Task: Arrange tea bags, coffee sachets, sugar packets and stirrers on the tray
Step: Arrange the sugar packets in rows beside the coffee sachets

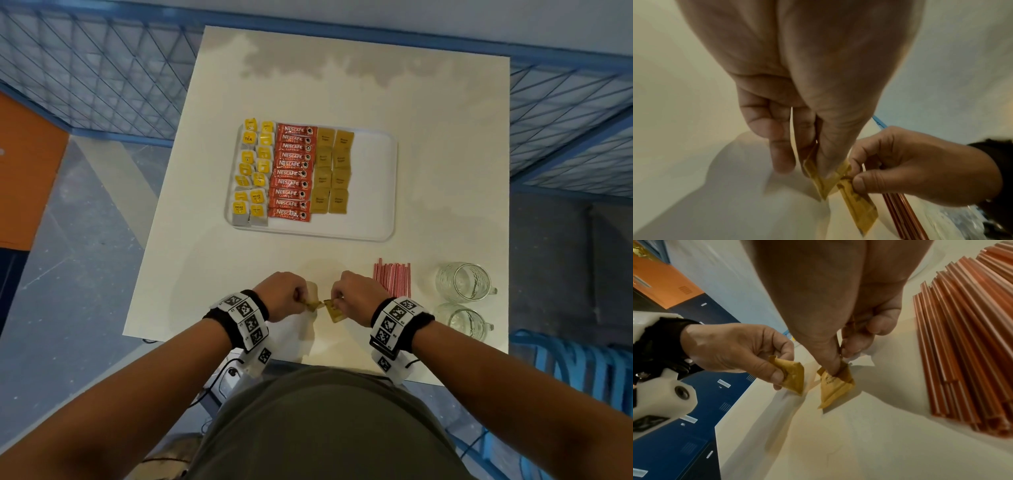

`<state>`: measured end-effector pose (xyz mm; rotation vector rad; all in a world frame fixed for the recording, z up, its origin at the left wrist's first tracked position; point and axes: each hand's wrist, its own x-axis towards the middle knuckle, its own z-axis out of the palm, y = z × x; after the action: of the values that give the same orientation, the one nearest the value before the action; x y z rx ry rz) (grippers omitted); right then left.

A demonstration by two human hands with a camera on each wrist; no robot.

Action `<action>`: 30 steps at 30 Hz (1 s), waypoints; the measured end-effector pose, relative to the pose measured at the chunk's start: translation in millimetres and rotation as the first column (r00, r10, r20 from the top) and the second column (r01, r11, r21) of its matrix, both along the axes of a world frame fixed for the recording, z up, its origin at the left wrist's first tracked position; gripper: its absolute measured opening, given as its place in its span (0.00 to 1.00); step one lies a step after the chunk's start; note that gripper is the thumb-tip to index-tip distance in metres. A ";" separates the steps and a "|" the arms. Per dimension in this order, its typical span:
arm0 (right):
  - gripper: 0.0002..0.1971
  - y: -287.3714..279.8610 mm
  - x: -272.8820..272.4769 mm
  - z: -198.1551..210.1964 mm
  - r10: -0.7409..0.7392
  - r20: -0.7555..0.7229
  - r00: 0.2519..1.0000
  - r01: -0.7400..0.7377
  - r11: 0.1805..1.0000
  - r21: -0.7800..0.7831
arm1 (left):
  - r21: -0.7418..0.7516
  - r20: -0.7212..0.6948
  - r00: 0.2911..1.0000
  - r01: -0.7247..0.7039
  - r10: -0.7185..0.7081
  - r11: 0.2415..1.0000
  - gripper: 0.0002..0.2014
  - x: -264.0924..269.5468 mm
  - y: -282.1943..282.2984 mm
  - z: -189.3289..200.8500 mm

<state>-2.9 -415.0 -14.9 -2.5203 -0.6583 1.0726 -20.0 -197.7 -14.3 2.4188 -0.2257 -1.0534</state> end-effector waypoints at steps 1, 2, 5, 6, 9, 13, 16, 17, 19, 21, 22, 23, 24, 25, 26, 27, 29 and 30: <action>0.08 0.2 0.5 1.3 -0.010 -0.005 1.000 0.010 1.000 0.005 | -0.015 0.008 1.000 -0.016 0.016 1.000 0.04 1.5 2.4 1.4; 0.08 0.2 1.1 3.0 -0.023 -0.013 1.000 0.023 1.000 0.013 | -0.034 0.012 0.999 -0.039 0.039 0.999 0.03 3.1 4.4 2.6; 0.06 -0.7 4.1 8.7 -0.096 -0.045 0.994 0.097 0.995 0.027 | -0.101 0.004 0.991 -0.130 0.131 0.986 0.03 8.2 10.6 5.0; 0.05 -1.5 5.4 10.5 -0.124 -0.055 0.991 0.126 0.992 0.033 | -0.119 0.007 0.988 -0.150 0.152 0.982 0.02 10.2 12.4 5.7; 0.05 -2.3 10.5 16.9 -0.177 -0.079 0.981 0.183 0.980 0.075 | -0.158 0.040 0.980 -0.189 0.197 0.969 0.03 17.0 15.4 8.5; 0.06 -0.6 20.0 24.6 -0.272 -0.109 0.956 0.286 0.946 0.153 | -0.183 0.074 0.963 -0.242 0.259 0.953 0.03 27.5 16.1 13.4; 0.09 1.4 28.1 29.4 -0.346 -0.086 0.934 0.356 0.917 0.182 | -0.211 0.055 0.950 -0.290 0.307 0.934 0.04 35.4 16.4 17.0; 0.12 2.3 31.4 31.0 -0.356 -0.075 0.932 0.364 0.912 0.191 | -0.217 0.052 0.947 -0.298 0.316 0.929 0.04 38.1 15.9 19.2; 0.14 5.1 39.1 34.9 -0.379 -0.066 0.923 0.383 0.897 0.218 | -0.228 0.054 0.943 -0.309 0.329 0.923 0.04 44.7 15.4 23.0; 0.14 7.5 47.2 37.1 -0.409 -0.062 0.911 0.411 0.877 0.249 | -0.234 0.061 0.939 -0.316 0.338 0.920 0.07 51.2 15.5 25.5; 0.13 8.5 51.1 37.9 -0.422 -0.061 0.905 0.422 0.869 0.259 | -0.234 0.063 0.939 -0.316 0.339 0.919 0.08 54.6 15.7 26.5; 0.12 9.4 54.8 39.1 -0.433 -0.061 0.899 0.433 0.861 0.268 | -0.236 0.067 0.939 -0.315 0.338 0.919 0.09 58.0 15.9 28.0; 0.11 10.0 58.2 39.9 -0.445 -0.062 0.894 0.444 0.853 0.275 | -0.238 0.071 0.939 -0.313 0.337 0.919 0.09 61.5 16.0 29.3; 0.10 10.5 61.6 41.0 -0.456 -0.062 0.888 0.454 0.846 0.281 | -0.243 0.072 0.938 -0.313 0.339 0.918 0.09 65.3 16.2 30.5; 0.09 11.0 64.9 42.0 -0.466 -0.062 0.882 0.463 0.839 0.287 | -0.244 0.074 0.938 -0.312 0.338 0.918 0.09 69.0 16.5 31.7; 0.08 11.3 68.1 43.2 -0.477 -0.063 0.877 0.473 0.830 0.295 | -0.245 0.077 0.939 -0.309 0.336 0.919 0.08 72.9 17.2 32.7; 0.06 12.2 74.1 45.0 -0.503 -0.071 0.862 0.497 0.807 0.319 | -0.255 0.064 0.937 -0.317 0.343 0.914 0.08 80.9 19.2 33.7; 0.05 12.6 77.2 45.9 -0.515 -0.079 0.854 0.510 0.795 0.329 | -0.262 0.049 0.933 -0.332 0.357 0.906 0.09 85.1 19.9 34.5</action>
<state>74.3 -402.4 31.0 -2.2060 -0.1146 0.6724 65.1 -177.8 20.2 2.1768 0.0391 -0.7037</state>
